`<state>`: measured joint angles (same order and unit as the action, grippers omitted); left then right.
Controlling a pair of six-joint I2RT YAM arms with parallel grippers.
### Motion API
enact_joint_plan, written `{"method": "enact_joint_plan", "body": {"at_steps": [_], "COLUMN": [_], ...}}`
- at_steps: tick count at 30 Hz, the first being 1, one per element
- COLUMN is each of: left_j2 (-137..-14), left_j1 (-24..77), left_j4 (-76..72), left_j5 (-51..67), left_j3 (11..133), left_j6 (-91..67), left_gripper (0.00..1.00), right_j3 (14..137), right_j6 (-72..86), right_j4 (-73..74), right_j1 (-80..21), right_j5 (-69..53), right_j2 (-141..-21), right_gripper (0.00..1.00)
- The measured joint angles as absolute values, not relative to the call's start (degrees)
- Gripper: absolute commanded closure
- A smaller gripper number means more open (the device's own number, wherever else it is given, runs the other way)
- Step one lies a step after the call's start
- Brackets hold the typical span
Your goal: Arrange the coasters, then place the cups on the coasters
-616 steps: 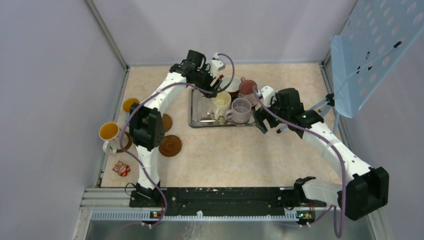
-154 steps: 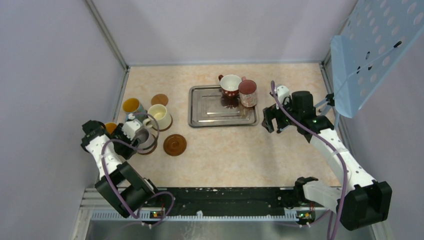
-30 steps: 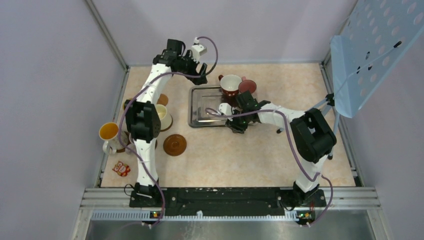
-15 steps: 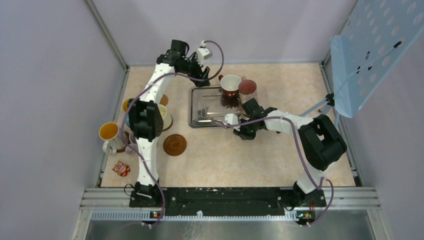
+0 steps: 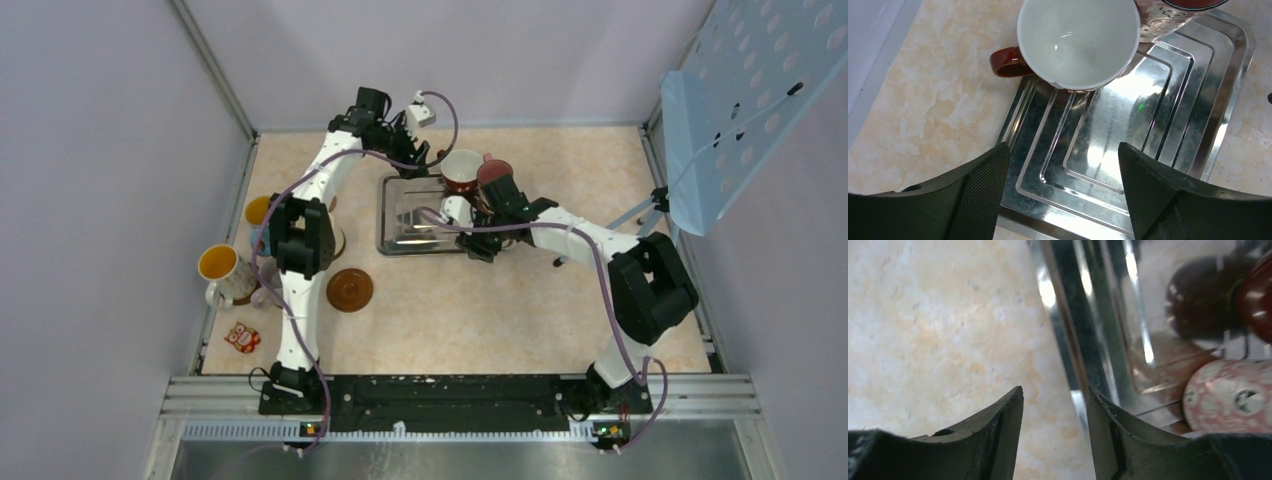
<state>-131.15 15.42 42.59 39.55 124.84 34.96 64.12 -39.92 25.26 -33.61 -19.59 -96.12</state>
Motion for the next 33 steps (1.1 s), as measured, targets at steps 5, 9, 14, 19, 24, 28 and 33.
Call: {"method": "enact_joint_plan", "body": {"at_steps": [5,9,14,19,24,28,33], "left_j2": [-131.15,-131.15,-130.98,-130.98,-130.98,-130.98,-130.98], "left_j1": [14.9,14.2,13.08,12.71,12.78,12.78,12.82], "left_j4": [40.56,39.81,39.27,39.11,39.0,39.03,39.2], "left_j5": [38.7,38.06,38.06,38.02,38.13,38.85,40.77], "left_j3": [124.84,124.84,124.01,123.13,123.13,123.13,123.13], "left_j6": [32.88,31.97,31.33,31.16,31.2,31.31,31.9], "left_gripper": [0.12,0.11,0.11,0.11,0.11,0.12,0.14], "right_j3": [69.97,71.0,71.24,71.26,70.54,68.14,64.45], "right_j6": [-38.22,-37.23,-37.5,-39.35,-42.41,-44.73,-46.81], "right_j4": [22.52,21.87,23.11,24.43,24.4,23.46,23.35], "right_j1": [-33.87,-33.98,-34.02,-34.0,-34.0,-34.02,-34.02], "right_j5": [-19.07,-18.28,-18.74,-19.18,-18.52,-18.35,-18.48], "right_j2": [-100.66,-104.81,-107.53,-108.55,-108.51,-107.18,-104.38], "right_gripper": [0.41,0.41,0.56,0.68,0.78,0.8,0.8]}}
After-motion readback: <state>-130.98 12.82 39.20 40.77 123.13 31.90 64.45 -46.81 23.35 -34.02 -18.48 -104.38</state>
